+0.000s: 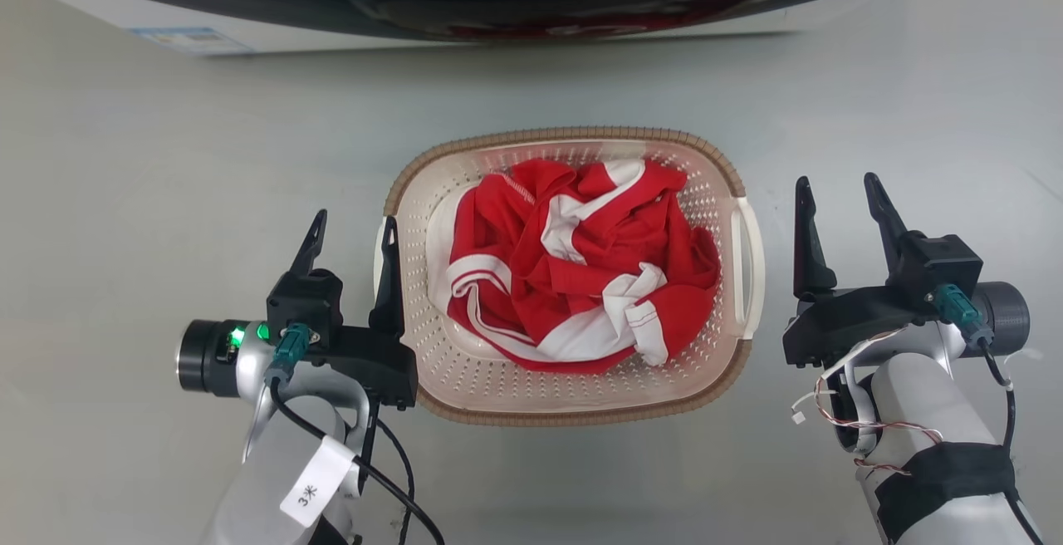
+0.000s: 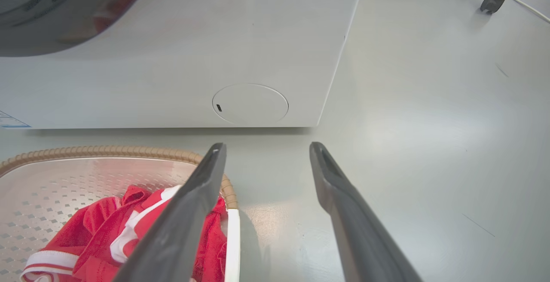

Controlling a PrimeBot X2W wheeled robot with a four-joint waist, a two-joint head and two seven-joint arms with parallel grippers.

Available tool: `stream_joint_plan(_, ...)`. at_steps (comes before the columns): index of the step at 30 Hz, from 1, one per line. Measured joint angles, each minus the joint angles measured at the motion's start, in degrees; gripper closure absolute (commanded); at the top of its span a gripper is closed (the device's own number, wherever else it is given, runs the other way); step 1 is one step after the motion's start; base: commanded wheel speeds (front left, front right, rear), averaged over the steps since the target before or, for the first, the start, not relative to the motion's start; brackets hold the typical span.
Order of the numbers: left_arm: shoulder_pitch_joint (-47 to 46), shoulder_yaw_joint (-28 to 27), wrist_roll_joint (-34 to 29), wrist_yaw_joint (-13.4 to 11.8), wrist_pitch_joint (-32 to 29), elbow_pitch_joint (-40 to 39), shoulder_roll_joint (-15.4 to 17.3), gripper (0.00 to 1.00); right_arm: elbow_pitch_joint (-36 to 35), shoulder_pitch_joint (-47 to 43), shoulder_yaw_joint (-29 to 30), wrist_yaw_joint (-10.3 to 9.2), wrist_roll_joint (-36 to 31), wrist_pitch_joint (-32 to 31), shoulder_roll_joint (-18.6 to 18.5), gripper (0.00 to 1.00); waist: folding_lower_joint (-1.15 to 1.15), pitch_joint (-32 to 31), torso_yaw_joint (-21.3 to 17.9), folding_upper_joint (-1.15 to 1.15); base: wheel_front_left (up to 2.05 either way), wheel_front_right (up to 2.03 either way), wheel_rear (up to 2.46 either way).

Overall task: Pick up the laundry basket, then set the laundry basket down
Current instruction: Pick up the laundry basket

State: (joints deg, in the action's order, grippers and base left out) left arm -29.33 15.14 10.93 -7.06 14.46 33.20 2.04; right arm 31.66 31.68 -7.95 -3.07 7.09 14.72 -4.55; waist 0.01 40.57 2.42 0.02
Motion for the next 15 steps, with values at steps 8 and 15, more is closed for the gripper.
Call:
stream_joint_plan(8, -1.88, 1.00, 0.94, 0.53, 0.00, 5.46, -0.01, 0.00, 4.17, 1.74, -1.18, 0.04, 0.16, -0.01, 0.41, 0.00, -0.01, 3.94, 0.18, -0.01, 0.00, 0.00, 0.00)
stream_joint_plan(15, -3.55, 2.59, 3.33, 0.59, 0.00, 8.12, -0.09, 0.00, 6.06, 3.47, -2.16, 0.08, 0.45, -0.01, 0.54, 0.00, -0.01, 5.79, 0.09, -0.01, 0.00, 0.00, 0.00)
